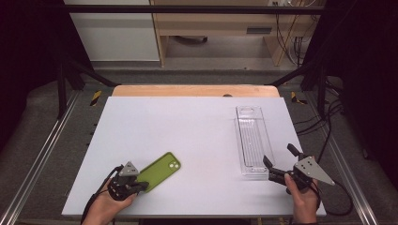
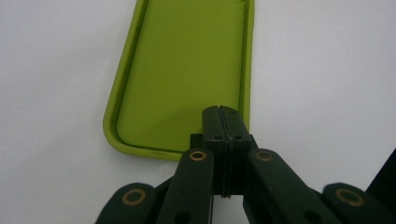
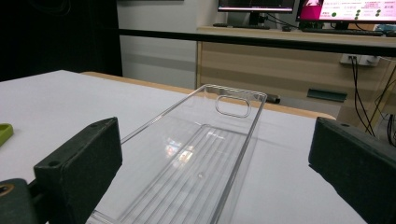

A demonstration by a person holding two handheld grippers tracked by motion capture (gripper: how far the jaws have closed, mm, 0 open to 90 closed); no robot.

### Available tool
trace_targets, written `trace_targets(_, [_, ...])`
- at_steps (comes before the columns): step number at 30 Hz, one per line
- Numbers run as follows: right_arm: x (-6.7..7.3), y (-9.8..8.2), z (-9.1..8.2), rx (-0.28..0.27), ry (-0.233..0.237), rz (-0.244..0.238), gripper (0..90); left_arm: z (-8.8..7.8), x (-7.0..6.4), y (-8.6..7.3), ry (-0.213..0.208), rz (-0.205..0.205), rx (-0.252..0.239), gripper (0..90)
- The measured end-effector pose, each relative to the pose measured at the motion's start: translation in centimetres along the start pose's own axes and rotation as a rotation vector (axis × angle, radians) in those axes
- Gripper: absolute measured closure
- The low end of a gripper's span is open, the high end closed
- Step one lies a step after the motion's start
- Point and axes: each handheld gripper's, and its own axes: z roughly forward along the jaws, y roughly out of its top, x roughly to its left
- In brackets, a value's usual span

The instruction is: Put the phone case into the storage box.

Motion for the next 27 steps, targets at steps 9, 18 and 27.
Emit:
trace_targets(9, [-0.3,0.0,-0.1,-0.001,-0.009,0.013,3.0,-0.9,-0.1,0.4,0.046,0.02,-0.06,90.0])
trace_targets(18, [-0.2,0.0,-0.2,-0.005,-0.004,0.018,3.0,-2.3,0.2,2.2,0.103,0.062,-0.116,89.5])
trace_targets(27, [-0.2,0.0,-0.1,-0.005,-0.002,0.015,3.0,-2.0,0.9,4.0,0.16,0.111,-0.128,54.9])
